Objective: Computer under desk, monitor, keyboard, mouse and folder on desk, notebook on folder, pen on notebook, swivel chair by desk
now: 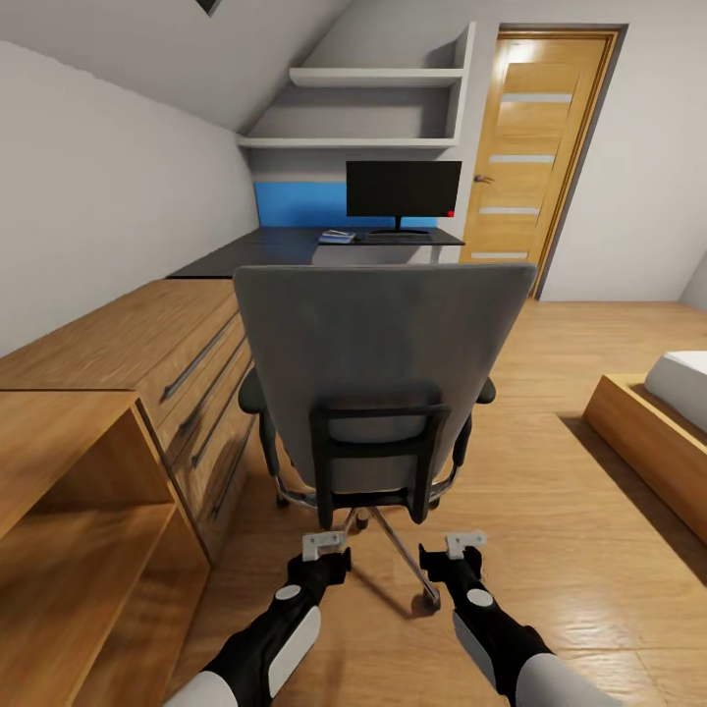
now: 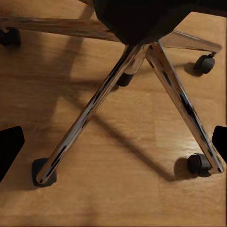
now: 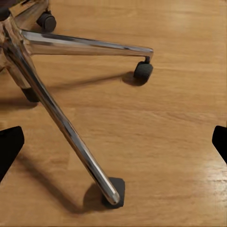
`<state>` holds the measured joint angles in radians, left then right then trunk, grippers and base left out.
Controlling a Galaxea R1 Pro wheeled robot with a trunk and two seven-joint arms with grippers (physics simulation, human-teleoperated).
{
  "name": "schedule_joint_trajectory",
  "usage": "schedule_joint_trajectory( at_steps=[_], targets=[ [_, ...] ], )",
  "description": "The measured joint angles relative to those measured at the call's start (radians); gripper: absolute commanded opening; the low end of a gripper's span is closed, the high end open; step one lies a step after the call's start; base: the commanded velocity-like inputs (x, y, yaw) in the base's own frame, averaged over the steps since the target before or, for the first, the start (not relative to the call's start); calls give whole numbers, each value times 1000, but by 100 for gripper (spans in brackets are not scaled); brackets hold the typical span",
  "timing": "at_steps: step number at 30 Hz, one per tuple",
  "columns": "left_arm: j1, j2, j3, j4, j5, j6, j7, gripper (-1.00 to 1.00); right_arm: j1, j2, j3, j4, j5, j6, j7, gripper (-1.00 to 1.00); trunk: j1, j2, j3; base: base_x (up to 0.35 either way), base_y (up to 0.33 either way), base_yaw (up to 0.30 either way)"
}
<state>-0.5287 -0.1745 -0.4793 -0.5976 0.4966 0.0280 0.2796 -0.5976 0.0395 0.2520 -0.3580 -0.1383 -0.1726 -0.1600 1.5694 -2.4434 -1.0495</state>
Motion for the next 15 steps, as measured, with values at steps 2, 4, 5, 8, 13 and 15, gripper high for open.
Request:
schedule_joint_trajectory(
  at_steps=[2,4,5,8,13,15],
  targets=[
    [0,0,0,-10,0,-2,-2,100,0,1,1,-19,4,23,51,100,0,0,0,0,0,0],
    [0,0,0,-11,0,-3,-2,100,0,1,2,-21,5,26,69,100,0,0,0,0,0,0],
    [0,0,0,-11,0,-4,-3,100,0,1,5,-22,7,27,83,100,0,0,0,0,0,0],
    [0,4,4,-12,-6,-30,-6,100,0,-1,39,-23,27,22,103,100,0,0,0,0,0,0],
    [1,46,4,-5,-5,-124,-8,100,2,-1,65,18,51,-113,109,100,0,0,0,0,0,0],
    [1,48,6,-3,-6,-127,-7,100,2,-1,66,22,53,-123,110,100,0,0,0,0,0,0]
  ],
)
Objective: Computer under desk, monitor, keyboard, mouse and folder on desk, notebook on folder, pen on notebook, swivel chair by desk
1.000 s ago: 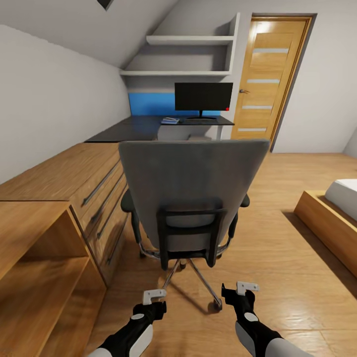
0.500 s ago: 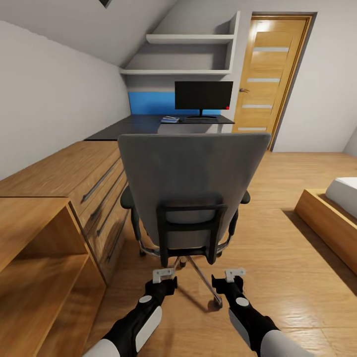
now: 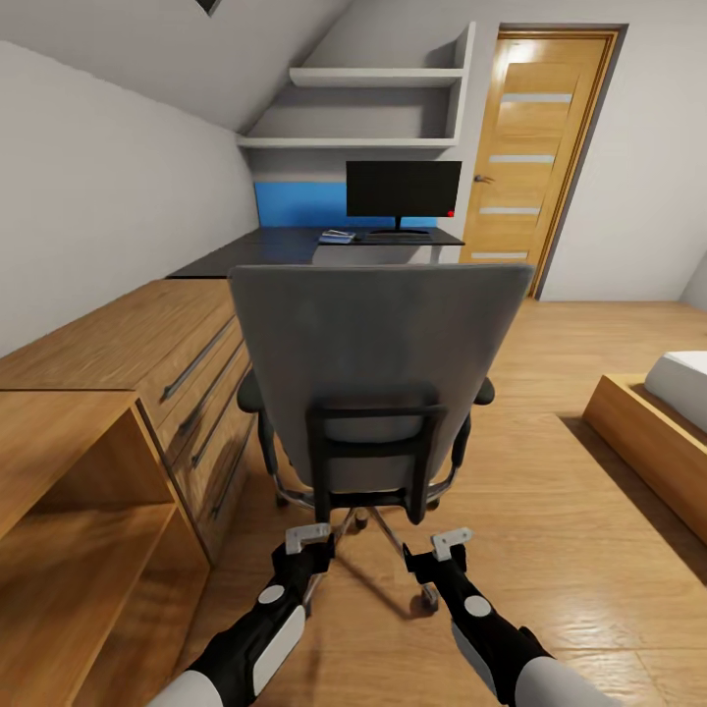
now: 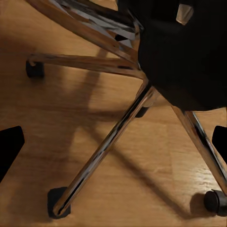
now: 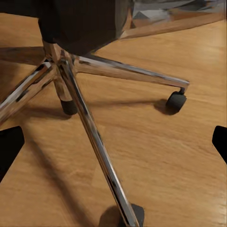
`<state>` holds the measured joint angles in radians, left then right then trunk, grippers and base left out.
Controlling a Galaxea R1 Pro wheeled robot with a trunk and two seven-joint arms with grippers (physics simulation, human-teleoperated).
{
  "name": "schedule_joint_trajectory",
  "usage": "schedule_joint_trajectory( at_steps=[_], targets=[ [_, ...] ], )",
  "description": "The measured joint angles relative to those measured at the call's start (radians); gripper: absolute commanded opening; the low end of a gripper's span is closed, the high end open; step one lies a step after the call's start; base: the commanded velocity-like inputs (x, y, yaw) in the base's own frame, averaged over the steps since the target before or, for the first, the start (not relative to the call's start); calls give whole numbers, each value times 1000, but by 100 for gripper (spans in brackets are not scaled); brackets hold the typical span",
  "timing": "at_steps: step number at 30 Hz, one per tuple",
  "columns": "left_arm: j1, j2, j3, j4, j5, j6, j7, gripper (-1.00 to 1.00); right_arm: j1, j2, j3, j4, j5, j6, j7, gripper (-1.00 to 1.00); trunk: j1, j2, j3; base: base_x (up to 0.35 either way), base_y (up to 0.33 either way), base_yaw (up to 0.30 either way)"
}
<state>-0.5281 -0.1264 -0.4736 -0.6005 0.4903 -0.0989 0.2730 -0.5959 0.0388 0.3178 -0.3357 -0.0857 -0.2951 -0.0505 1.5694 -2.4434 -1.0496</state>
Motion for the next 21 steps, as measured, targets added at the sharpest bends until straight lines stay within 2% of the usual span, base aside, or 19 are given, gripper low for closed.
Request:
schedule_joint_trajectory(
  at_steps=[4,10,21],
  targets=[
    [0,1,0,3,1,-4,0,100,0,0,0,7,2,-20,-2,100,0,0,0,112,0,0],
    [0,1,0,3,1,-4,0,100,0,1,0,8,1,-57,-7,100,-1,0,0,290,0,0],
    [0,2,-1,3,0,-4,3,100,0,-1,2,11,-1,-63,-7,100,-1,0,0,313,0,0]
  ],
)
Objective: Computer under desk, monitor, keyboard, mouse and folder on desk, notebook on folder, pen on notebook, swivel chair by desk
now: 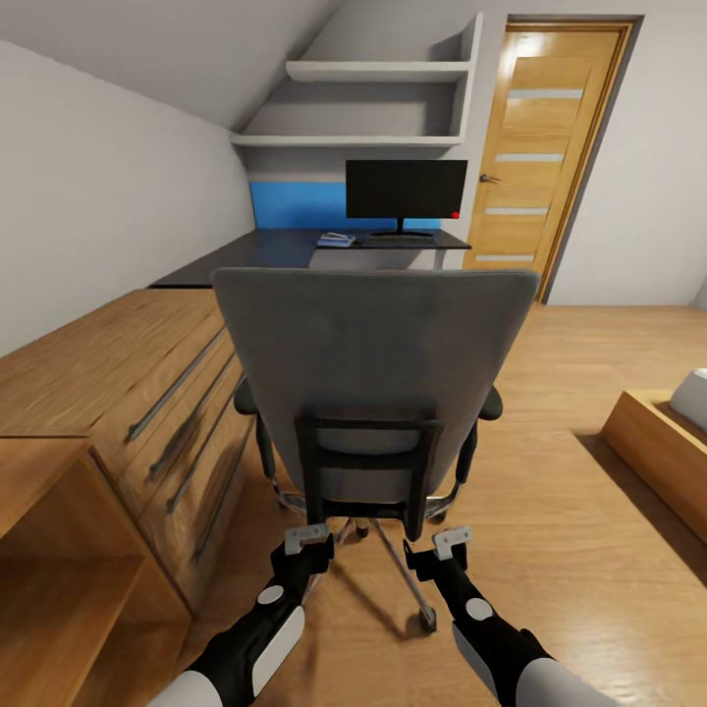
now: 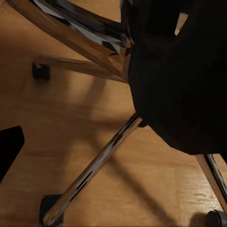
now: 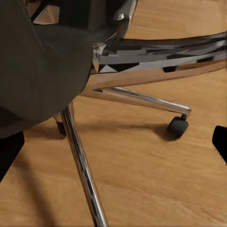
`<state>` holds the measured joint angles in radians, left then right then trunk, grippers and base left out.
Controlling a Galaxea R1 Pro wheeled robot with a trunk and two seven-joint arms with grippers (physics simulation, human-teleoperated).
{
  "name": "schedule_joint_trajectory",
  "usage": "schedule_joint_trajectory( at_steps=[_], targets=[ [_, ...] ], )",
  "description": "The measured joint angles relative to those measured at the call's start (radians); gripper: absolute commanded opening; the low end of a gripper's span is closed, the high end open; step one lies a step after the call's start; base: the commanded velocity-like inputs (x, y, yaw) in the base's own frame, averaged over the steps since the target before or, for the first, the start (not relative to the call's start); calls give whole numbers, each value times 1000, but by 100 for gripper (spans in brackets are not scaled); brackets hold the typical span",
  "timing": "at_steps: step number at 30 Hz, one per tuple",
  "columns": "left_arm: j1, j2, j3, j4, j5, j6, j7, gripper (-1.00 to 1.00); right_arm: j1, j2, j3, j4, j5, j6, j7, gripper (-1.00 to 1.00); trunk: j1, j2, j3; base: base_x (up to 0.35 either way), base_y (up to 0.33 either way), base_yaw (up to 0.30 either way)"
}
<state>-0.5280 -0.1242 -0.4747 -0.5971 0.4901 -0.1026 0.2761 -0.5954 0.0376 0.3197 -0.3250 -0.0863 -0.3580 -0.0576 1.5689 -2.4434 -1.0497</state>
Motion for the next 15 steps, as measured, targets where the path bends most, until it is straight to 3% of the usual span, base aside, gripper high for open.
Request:
schedule_joint_trajectory(
  at_steps=[15],
  targets=[
    [0,4,-3,0,-2,0,1,100,0,-3,2,0,-6,1,1,100,0,0,0,322,0,-3]
  ],
)
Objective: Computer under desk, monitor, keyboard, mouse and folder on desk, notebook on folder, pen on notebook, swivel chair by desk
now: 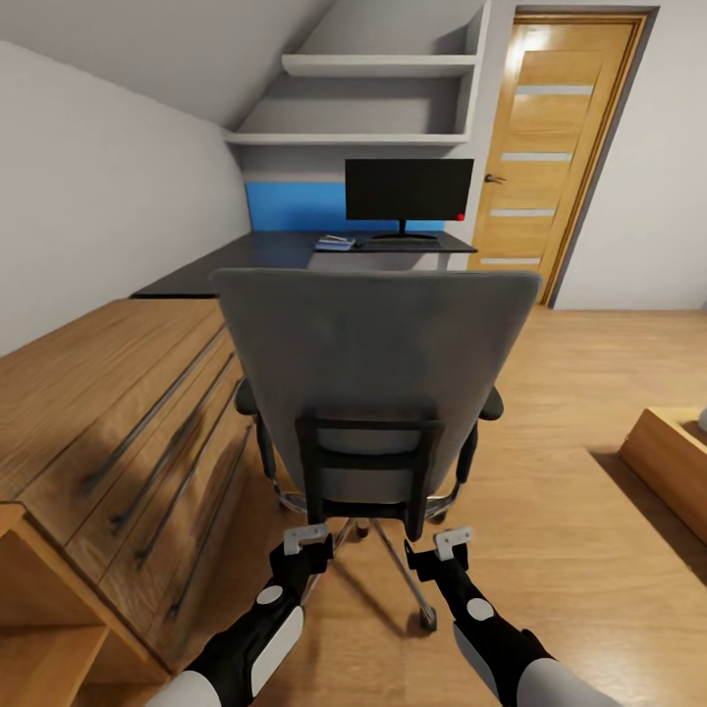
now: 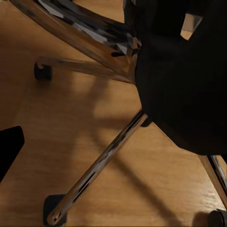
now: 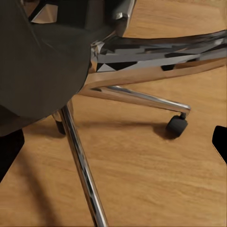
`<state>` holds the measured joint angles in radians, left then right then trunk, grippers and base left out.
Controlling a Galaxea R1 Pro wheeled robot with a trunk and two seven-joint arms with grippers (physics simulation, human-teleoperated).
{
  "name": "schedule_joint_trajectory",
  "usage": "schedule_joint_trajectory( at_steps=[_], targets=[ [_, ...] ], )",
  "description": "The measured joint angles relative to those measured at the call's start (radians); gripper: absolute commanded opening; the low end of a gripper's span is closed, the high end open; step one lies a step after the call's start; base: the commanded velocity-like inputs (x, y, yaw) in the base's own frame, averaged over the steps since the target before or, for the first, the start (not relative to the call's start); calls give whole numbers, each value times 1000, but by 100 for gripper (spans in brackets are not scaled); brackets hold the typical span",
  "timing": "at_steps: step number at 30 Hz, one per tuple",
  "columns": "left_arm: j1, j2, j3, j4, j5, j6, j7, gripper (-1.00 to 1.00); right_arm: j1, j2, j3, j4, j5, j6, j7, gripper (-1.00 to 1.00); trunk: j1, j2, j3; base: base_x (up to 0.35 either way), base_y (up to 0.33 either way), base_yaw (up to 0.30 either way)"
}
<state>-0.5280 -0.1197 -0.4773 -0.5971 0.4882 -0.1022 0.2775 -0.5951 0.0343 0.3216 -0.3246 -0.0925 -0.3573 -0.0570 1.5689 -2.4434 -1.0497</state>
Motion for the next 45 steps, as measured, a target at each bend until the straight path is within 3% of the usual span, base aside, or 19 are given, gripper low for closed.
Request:
schedule_joint_trajectory(
  at_steps=[26,45],
  targets=[
    [0,2,5,1,0,-1,-2,100,-1,5,-5,16,2,0,-8,100,0,0,16,322,0,-114],
    [0,11,3,0,-2,0,-1,100,0,5,-2,20,4,0,-9,100,0,0,16,322,0,-7]
  ],
)
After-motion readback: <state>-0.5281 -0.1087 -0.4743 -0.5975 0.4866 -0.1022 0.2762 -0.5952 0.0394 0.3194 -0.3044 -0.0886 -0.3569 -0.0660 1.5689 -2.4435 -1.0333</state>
